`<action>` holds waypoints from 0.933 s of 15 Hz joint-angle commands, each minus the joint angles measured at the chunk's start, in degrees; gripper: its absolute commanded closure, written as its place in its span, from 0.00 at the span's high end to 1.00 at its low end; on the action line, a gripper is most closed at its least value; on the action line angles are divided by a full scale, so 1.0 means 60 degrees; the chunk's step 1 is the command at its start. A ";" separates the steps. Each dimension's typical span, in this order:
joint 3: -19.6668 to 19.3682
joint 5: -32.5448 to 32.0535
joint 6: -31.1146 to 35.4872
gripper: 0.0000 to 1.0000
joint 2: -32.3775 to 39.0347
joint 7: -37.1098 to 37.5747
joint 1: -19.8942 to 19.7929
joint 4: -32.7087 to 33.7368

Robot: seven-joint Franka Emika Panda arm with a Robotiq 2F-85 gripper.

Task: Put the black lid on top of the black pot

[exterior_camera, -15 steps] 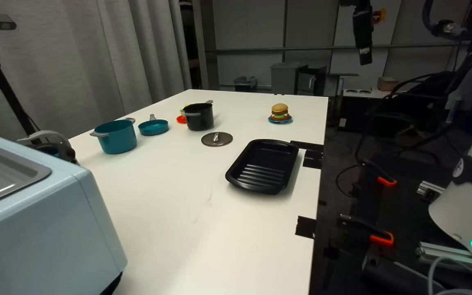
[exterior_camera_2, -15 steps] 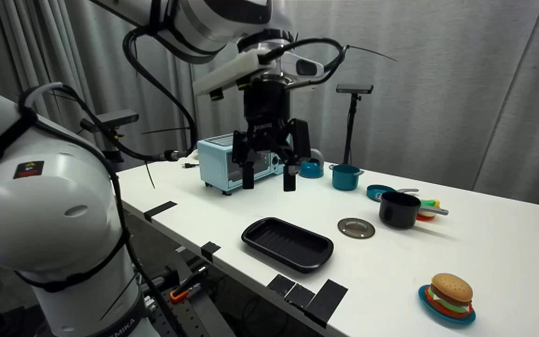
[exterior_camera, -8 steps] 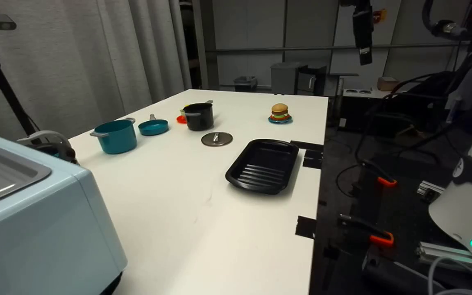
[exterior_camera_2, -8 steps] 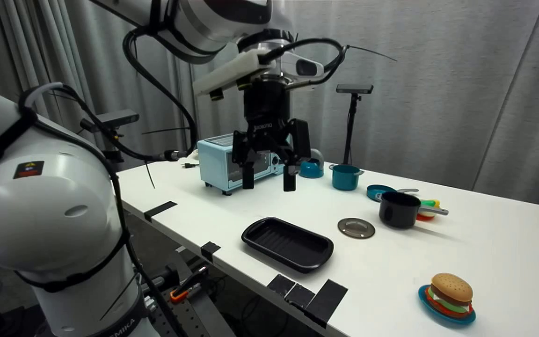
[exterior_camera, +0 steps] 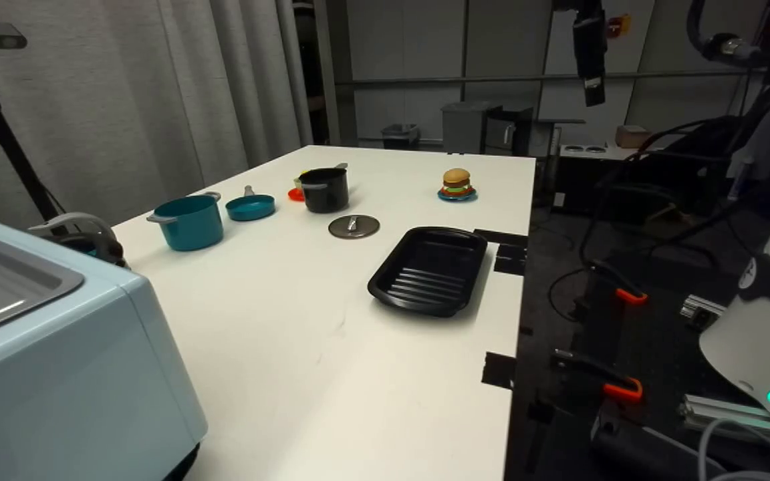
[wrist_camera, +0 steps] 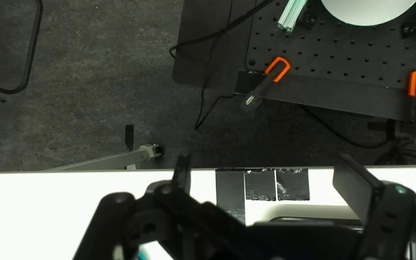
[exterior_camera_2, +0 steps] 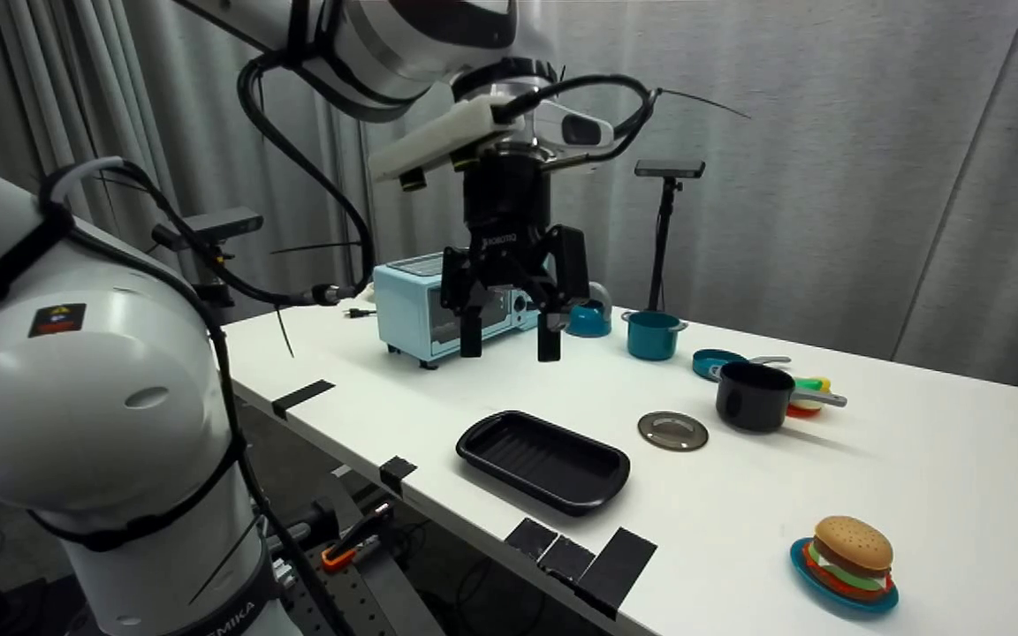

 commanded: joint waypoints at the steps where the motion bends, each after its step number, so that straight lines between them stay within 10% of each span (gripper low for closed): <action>1: -0.0582 -0.0539 0.0117 1.00 0.0976 -0.0092 -0.0180 0.0668; 14: -0.1168 -0.0438 0.0367 1.00 0.2651 0.0163 -0.0276 0.1880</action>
